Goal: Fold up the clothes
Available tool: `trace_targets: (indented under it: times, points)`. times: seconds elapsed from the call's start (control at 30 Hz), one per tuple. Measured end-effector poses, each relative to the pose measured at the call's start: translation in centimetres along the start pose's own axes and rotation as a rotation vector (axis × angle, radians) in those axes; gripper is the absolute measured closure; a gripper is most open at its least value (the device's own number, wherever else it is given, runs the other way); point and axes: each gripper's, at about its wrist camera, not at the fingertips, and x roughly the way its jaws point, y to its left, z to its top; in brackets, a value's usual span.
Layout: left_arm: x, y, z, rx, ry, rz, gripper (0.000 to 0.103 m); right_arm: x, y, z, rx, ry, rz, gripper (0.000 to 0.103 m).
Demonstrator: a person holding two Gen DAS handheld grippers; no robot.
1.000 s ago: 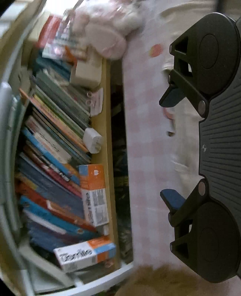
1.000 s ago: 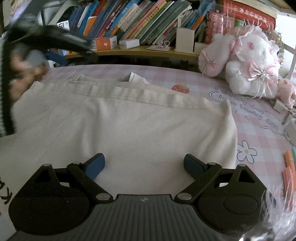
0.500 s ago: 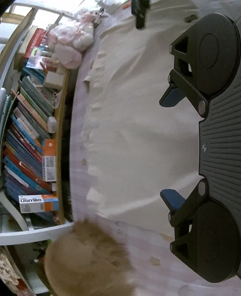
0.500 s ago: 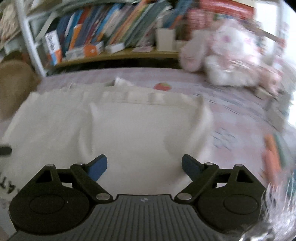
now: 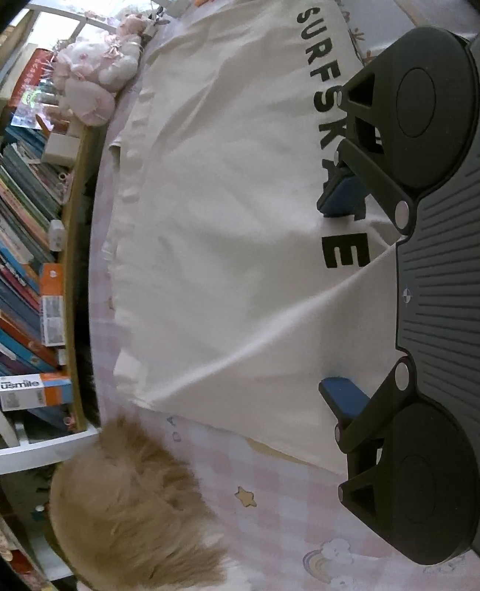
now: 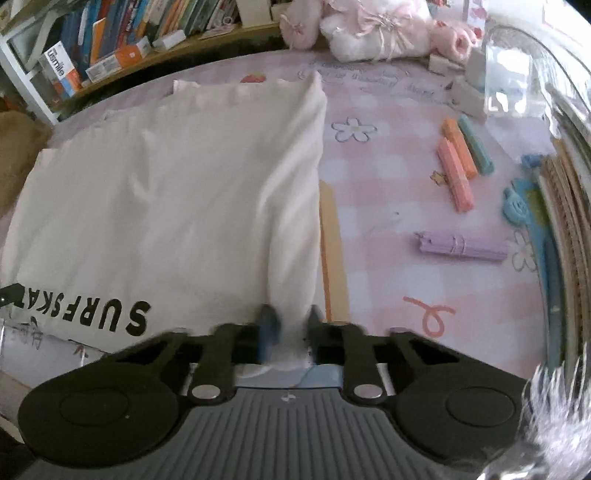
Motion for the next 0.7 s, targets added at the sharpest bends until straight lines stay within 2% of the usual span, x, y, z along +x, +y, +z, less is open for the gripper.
trace_targets:
  times: [0.1,0.13,0.17,0.3,0.4,0.5,0.63,0.7]
  points:
    - [0.2,-0.1,-0.2,0.018,0.01,-0.002,0.007,-3.7,1.7,0.7,-0.089,-0.144,-0.017,0.097]
    - [0.2,-0.1,-0.2,0.019,0.011,-0.003,0.007,-4.6,2.2,0.8,-0.117,-0.168,-0.026,0.097]
    - [0.2,0.0,-0.2,0.017,0.011,-0.006,0.007,-4.7,2.3,0.7,-0.131,-0.163,-0.038,0.098]
    - [0.2,0.2,-0.4,0.014,0.008,-0.017,0.007,-0.7,1.0,-0.9,-0.105,-0.033,-0.095,0.097]
    - [0.2,0.5,-0.5,0.013,0.007,-0.024,0.007,0.0,1.3,-1.4,-0.125,-0.014,-0.121,0.096]
    - [0.2,0.6,-0.5,0.012,0.001,-0.025,0.006,-0.6,1.5,-1.2,-0.135,-0.022,-0.145,0.083]
    - [0.3,0.4,-0.6,0.014,-0.003,-0.02,0.006,-1.1,-0.1,-1.2,-0.047,0.017,-0.077,0.083]
    - [0.4,0.4,-0.6,0.012,-0.002,-0.019,0.006,-1.0,-0.6,-1.1,-0.013,0.044,-0.022,0.095]
